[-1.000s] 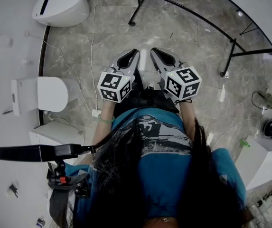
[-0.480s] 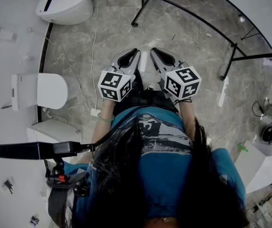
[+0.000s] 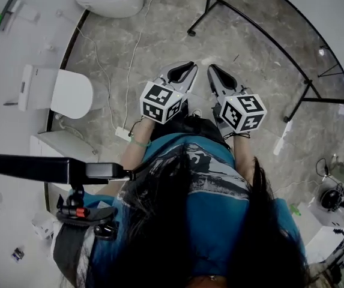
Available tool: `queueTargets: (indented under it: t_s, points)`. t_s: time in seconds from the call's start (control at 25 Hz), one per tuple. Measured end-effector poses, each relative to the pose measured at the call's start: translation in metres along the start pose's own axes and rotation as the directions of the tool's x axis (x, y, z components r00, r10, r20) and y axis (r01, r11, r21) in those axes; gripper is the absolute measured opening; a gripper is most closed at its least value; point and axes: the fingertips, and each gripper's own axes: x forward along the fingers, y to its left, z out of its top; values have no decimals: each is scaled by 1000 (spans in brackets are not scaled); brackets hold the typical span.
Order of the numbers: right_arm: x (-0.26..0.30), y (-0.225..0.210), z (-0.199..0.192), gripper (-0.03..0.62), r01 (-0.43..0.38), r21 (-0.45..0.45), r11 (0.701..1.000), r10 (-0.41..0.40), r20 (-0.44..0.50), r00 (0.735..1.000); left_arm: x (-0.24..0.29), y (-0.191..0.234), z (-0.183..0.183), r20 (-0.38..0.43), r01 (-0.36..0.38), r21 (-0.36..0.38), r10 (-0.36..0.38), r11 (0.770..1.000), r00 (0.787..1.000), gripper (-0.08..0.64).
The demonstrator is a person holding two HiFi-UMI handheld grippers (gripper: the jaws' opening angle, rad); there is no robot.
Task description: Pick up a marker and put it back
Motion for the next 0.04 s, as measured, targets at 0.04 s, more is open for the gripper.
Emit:
queueTargets:
  t_s: [0.04]
  points:
    - [1, 2, 0, 18, 2, 0, 1000, -2, 0, 1000, -1, 1, 0, -1, 3, 1, -3, 1000, 1000, 31]
